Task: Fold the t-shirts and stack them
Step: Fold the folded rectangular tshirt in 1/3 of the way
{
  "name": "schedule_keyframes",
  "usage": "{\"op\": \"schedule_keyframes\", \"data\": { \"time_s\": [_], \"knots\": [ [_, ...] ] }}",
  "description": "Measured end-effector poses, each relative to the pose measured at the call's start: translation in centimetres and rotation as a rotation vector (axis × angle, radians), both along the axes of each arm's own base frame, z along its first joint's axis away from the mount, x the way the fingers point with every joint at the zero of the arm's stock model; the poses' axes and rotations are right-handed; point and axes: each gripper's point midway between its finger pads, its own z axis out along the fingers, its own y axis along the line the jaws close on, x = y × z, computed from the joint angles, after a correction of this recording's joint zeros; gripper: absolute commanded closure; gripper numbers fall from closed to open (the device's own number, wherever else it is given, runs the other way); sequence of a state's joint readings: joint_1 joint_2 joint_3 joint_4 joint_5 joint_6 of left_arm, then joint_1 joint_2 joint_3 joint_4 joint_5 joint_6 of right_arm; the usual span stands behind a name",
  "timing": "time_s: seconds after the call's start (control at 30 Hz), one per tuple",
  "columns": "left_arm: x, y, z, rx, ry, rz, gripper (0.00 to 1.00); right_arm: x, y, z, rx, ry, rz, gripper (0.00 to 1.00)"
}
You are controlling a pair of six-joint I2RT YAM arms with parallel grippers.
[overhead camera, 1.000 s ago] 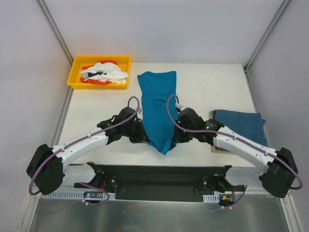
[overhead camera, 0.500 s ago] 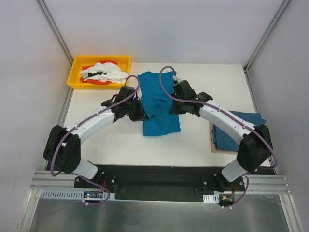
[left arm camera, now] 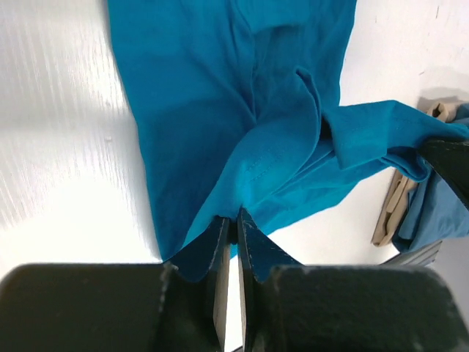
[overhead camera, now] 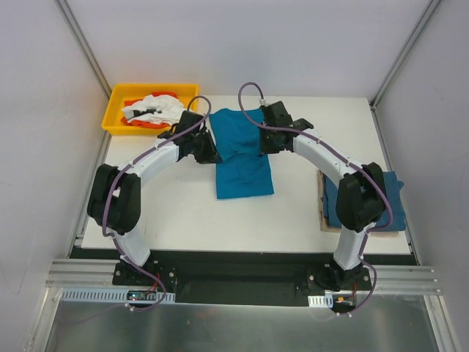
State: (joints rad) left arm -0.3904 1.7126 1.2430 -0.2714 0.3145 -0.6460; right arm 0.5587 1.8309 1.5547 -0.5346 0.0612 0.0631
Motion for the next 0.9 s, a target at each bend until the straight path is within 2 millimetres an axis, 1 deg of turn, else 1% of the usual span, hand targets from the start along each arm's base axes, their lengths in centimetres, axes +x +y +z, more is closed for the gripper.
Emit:
{"op": "schedule_keyframes", "data": {
  "time_s": [0.17, 0.27, 0.3, 0.37, 0.4, 0.43, 0.47, 0.5, 0.53, 0.6, 0.63, 0.67, 0.7, 0.73, 0.77, 0.83, 0.87, 0.9],
  "knots": [
    [2.0, 0.1, -0.8, 0.008, 0.003, 0.004, 0.94, 2.1, 0.5, -1.4, 0.008, 0.026, 0.016, 0.99],
    [2.9, 0.2, -1.5, 0.004, 0.017, 0.004, 0.91, 3.4, 1.0, -2.6, 0.026, 0.048, 0.025, 0.99],
    [3.3, 0.4, -1.9, 0.006, 0.023, 0.009, 0.88, 3.8, 1.0, -3.1, 0.028, 0.059, 0.024, 0.99],
    [3.7, 0.8, -2.7, 0.012, 0.038, 0.017, 0.78, 4.3, 0.9, -4.1, 0.034, 0.079, 0.020, 0.98],
    [3.8, 1.0, -3.2, 0.017, 0.047, 0.018, 0.62, 4.6, 0.8, -4.6, 0.035, 0.090, 0.017, 0.96],
    [4.0, 1.1, -3.5, 0.021, 0.053, 0.019, 0.52, 4.9, 0.7, -5.0, 0.038, 0.099, 0.013, 0.89],
    [4.1, 1.2, -3.8, 0.026, 0.055, 0.016, 0.45, 5.2, 0.6, -5.4, 0.040, 0.107, 0.010, 0.84],
    [4.3, 1.4, -4.0, 0.031, 0.055, 0.014, 0.36, 5.3, 0.5, -5.7, 0.042, 0.113, 0.006, 0.77],
    [4.5, 1.4, -4.1, 0.033, 0.054, 0.011, 0.29, 5.4, 0.3, -6.1, 0.039, 0.120, 0.003, 0.67],
    [4.6, 1.5, -4.1, 0.036, 0.048, 0.005, 0.20, 5.4, 0.0, -6.2, 0.040, 0.129, -0.008, 0.62],
    [4.6, 1.4, -4.0, 0.032, 0.046, 0.001, 0.01, 5.5, -0.2, -6.3, 0.038, 0.129, -0.008, 0.46],
    [4.7, 1.2, -3.8, 0.026, 0.041, -0.007, 0.01, 5.6, -0.2, -6.2, 0.040, 0.127, -0.010, 0.40],
    [4.8, 1.1, -3.6, 0.023, 0.032, -0.016, 0.01, 5.7, -0.2, -6.2, 0.043, 0.124, -0.014, 0.37],
    [4.7, 1.1, -3.5, 0.020, 0.030, -0.021, 0.01, 5.7, -0.2, -6.2, 0.044, 0.124, -0.016, 0.31],
    [4.6, 1.0, -3.3, 0.018, 0.029, -0.023, 0.01, 5.6, -0.2, -6.2, 0.045, 0.125, -0.019, 0.29],
    [4.2, 1.2, -2.9, 0.017, 0.022, -0.025, 0.01, 5.1, -0.4, -6.2, 0.050, 0.130, -0.026, 0.20],
    [3.9, 1.3, -2.7, 0.016, 0.020, -0.025, 0.01, 4.8, -0.5, -6.1, 0.052, 0.132, -0.029, 0.19],
    [3.4, 1.4, -2.4, 0.014, 0.013, -0.025, 0.01, 4.2, -0.7, -6.0, 0.056, 0.139, -0.031, 0.10]
  ]
}}
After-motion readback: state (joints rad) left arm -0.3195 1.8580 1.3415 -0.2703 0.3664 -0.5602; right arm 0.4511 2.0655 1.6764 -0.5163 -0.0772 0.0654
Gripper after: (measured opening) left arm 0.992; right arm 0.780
